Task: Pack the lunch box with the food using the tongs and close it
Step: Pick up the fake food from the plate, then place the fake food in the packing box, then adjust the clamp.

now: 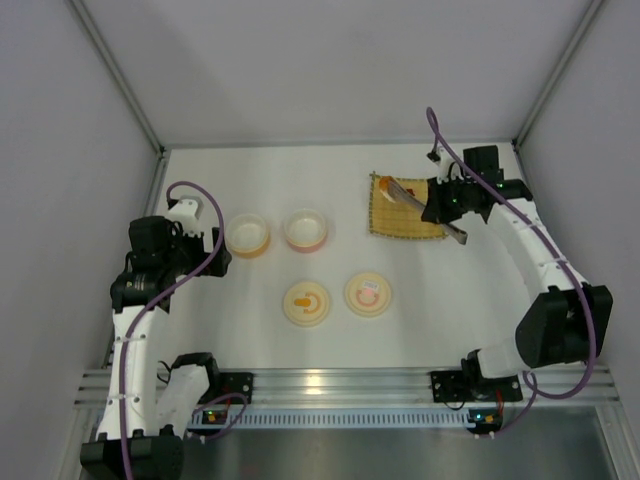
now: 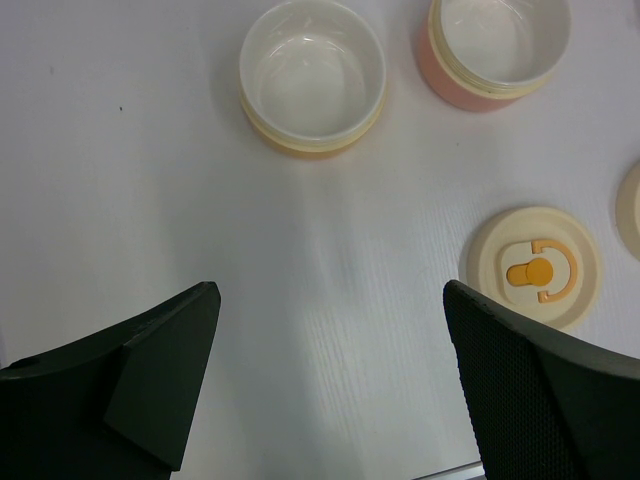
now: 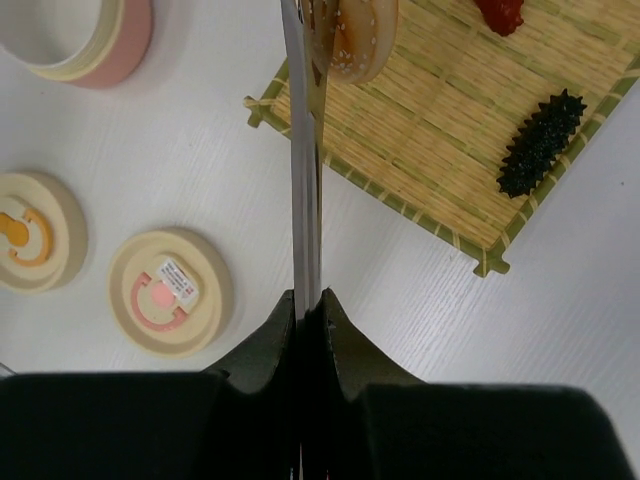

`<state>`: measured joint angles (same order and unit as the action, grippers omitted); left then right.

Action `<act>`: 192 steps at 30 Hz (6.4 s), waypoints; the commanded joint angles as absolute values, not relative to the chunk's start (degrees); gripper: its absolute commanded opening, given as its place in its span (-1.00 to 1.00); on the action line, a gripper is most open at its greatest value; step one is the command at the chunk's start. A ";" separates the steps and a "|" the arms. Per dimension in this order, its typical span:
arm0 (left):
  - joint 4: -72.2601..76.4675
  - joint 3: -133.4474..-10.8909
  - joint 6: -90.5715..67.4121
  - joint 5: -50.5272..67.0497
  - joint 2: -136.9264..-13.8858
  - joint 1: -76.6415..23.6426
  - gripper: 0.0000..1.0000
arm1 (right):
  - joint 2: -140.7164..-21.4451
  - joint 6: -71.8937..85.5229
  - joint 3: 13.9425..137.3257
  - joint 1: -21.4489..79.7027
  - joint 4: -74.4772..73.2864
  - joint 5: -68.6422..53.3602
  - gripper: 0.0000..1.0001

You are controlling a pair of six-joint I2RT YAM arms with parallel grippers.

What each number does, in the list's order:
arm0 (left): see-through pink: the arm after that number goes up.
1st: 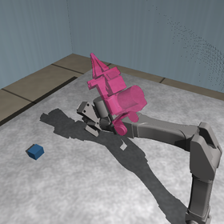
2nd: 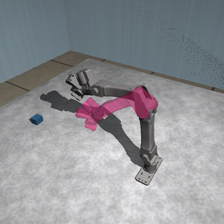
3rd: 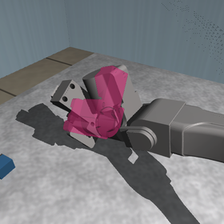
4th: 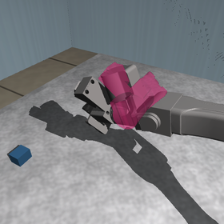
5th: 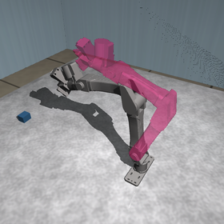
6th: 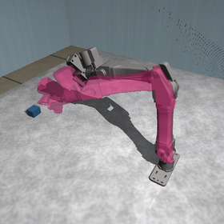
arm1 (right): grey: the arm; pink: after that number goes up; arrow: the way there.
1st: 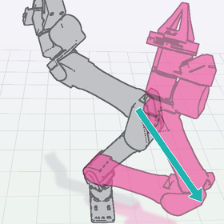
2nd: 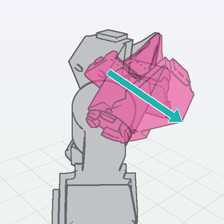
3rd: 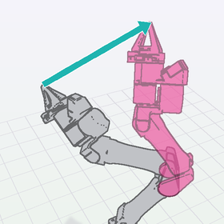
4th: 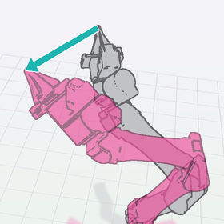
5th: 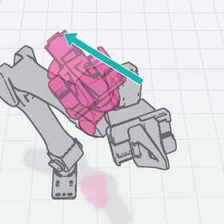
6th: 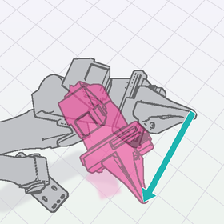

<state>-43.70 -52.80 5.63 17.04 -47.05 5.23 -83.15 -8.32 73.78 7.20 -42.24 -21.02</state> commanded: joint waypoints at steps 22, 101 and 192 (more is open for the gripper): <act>-45.09 -57.91 2.64 20.64 -51.42 9.23 0.97 | -81.30 -3.17 79.10 22.59 -40.08 -34.36 -1.00; -48.52 -58.89 10.72 45.18 -64.16 33.84 0.97 | -124.99 8.97 114.78 43.24 -31.46 -35.95 -0.03; -23.81 -60.03 53.17 19.59 -62.14 -44.30 0.20 | -90.35 1.93 78.75 37.27 -33.75 -52.03 -0.17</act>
